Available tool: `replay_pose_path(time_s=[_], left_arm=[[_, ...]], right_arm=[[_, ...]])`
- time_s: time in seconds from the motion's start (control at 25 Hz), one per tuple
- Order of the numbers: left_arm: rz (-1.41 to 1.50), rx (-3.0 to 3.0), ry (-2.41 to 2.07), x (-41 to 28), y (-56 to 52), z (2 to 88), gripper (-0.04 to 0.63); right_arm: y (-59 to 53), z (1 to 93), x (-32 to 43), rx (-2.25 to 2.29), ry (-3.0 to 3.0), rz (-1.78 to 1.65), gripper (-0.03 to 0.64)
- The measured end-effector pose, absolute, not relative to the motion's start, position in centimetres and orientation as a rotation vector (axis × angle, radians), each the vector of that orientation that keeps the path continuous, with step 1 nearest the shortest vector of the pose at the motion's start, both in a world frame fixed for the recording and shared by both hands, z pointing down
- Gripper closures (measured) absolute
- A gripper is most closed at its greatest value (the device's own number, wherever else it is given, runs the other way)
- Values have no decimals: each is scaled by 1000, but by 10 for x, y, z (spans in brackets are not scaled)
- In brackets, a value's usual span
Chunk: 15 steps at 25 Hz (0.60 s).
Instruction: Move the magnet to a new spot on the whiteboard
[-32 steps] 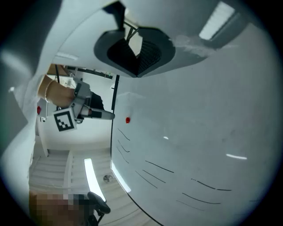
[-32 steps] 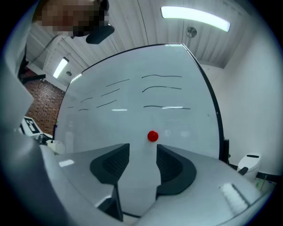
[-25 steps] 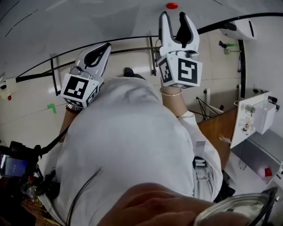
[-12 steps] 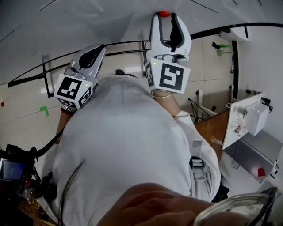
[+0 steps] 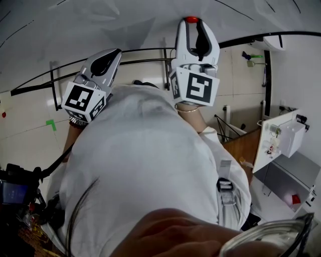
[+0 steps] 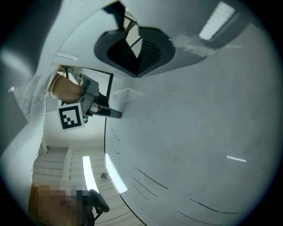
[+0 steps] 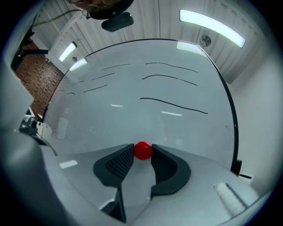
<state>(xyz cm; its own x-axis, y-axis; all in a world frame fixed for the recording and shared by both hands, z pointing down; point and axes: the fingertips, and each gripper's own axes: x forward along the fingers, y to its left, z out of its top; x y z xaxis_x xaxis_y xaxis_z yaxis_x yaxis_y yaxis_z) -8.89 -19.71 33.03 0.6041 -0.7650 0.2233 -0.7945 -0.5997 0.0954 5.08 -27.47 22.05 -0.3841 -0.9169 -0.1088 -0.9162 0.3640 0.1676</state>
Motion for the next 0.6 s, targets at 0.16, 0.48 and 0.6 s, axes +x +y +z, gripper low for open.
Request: replay_pose_path(time_s=[0.16,0.48,0.6], left_arm=[[242,2645,-1283,-95,-184,340,589],[83,2593,-1247,-120,-151,342,589],[43,2592,-1270,-128,-137,341,589]], right_arm=[[-261,228,49,1757,-2604,-298,495],[-215,235,33,1751,-2604,-312,495],[-196,243,36,1727,-2601,-283,495]])
